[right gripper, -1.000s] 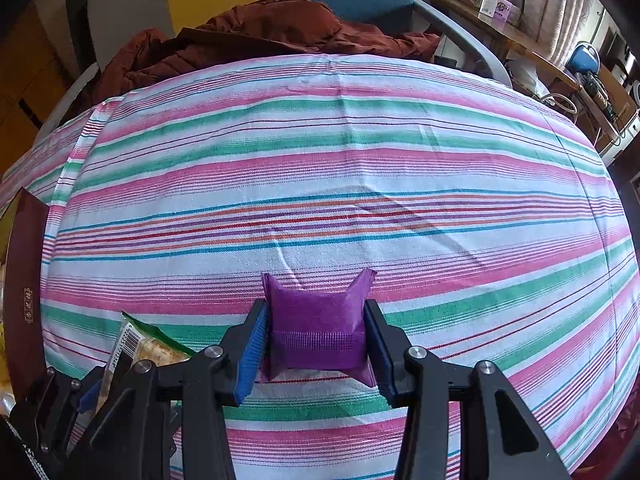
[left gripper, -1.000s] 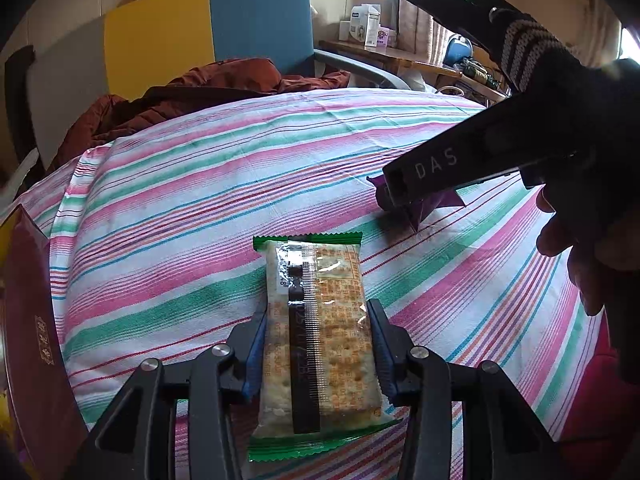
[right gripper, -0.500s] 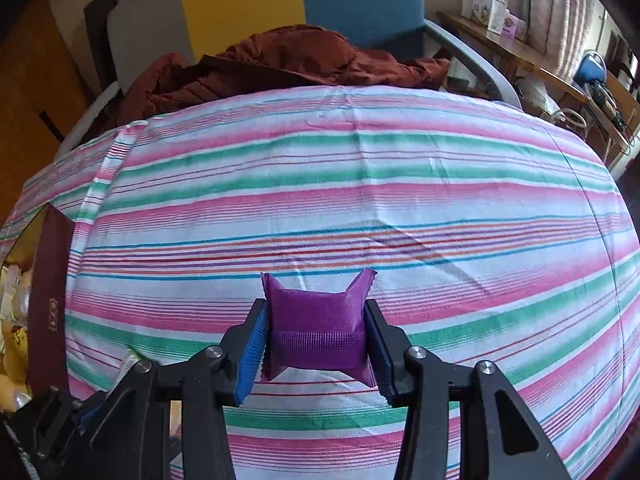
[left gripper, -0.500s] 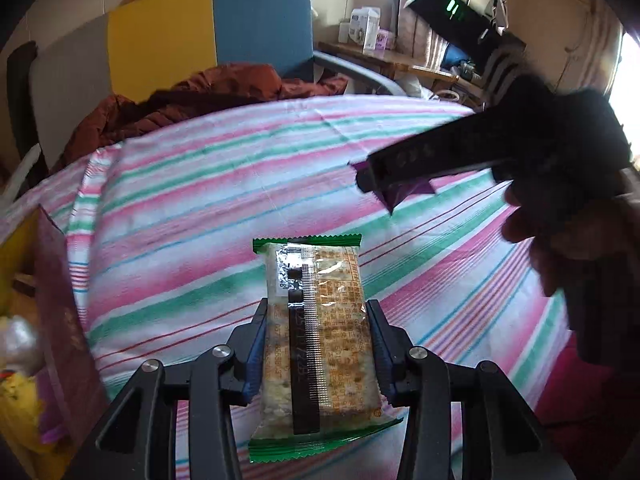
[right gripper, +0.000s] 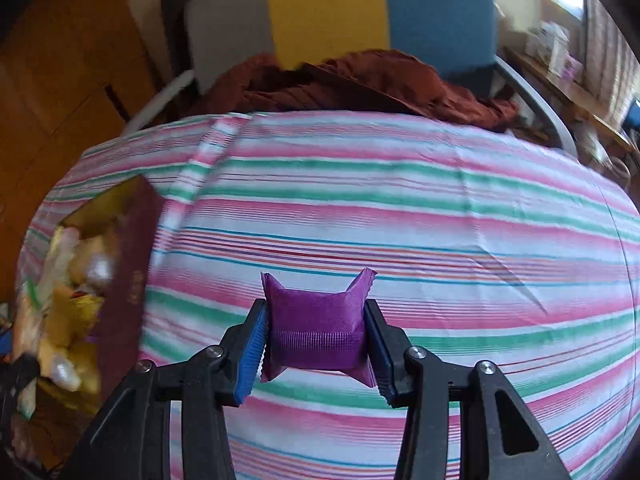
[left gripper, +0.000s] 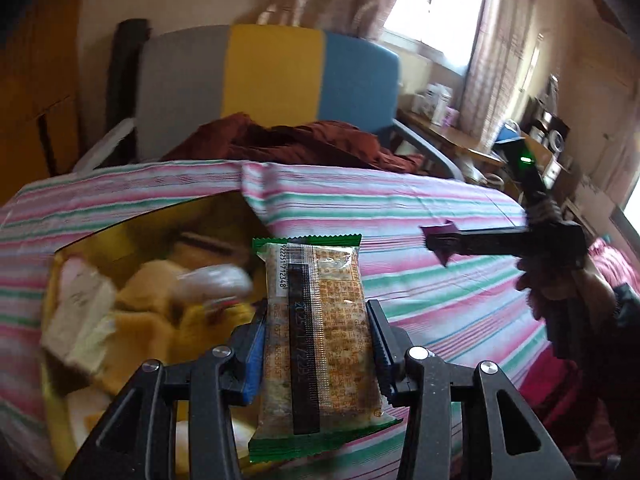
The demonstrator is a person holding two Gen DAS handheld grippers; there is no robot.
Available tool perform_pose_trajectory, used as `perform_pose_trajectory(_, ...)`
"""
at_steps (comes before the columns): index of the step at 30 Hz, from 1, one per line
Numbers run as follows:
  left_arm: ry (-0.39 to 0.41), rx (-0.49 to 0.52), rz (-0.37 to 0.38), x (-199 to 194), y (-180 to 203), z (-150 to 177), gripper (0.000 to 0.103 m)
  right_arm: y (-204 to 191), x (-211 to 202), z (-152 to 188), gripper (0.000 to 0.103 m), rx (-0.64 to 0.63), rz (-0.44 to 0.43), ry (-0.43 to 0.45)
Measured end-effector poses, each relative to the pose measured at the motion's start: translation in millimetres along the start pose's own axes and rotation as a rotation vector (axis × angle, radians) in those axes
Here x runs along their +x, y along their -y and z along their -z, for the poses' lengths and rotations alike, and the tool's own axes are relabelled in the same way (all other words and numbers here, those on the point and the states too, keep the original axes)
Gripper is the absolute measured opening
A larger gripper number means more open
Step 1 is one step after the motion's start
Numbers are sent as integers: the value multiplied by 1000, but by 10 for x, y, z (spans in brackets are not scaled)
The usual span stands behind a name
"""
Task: Organize objects
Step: 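Carry the cracker packet and purple bag over the gold tray, then lower the cracker packet and purple bag into the tray and open both grippers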
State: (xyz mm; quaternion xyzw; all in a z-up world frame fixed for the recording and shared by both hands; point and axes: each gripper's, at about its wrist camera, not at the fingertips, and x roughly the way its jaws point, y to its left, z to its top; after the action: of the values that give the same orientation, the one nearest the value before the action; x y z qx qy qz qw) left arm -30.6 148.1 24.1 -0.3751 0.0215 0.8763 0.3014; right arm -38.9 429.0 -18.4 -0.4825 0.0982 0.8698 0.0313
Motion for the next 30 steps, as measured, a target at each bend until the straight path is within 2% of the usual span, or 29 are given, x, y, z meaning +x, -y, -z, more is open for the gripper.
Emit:
perform_pose_trajectory(3, 24, -55, -41, -167, -348, 92, 45, -505, -163, 27, 47, -78, -72, 30)
perform_pose_trajectory(8, 46, -122, -71, -339, -702, 238, 46, -1345, -276, 218, 47, -202, -194, 51)
perform_pose_trajectory(12, 49, -192, -47, -385, -876, 290, 45, -1766, -211, 424, 47, -252, -244, 39)
perform_pose_trajectory(14, 42, -234, -11, -390, -945, 293, 45, -1886, -151, 511, 48, -257, -253, 24)
perform_pose_trajectory(18, 53, -281, 42, -341, -964, 198, 48, -1988, -28, 590, 60, -238, -239, 5)
perform_pose_trajectory(20, 67, -286, 69, -324, -944, 155, 52, -2015, 10, 625, 60, -227, -237, -4)
perform_pose_trajectory(22, 76, -264, 59, -299, -891, 116, 54, -2019, 25, 663, 63, -218, -234, -11)
perform_pose_trajectory(26, 72, -246, 37, -289, -853, 130, 54, -1978, 37, 722, 63, -202, -231, -23)
perform_pose_trajectory(30, 70, -229, -42, -328, -888, 198, 54, -1923, 43, 761, 65, -185, -225, -26)
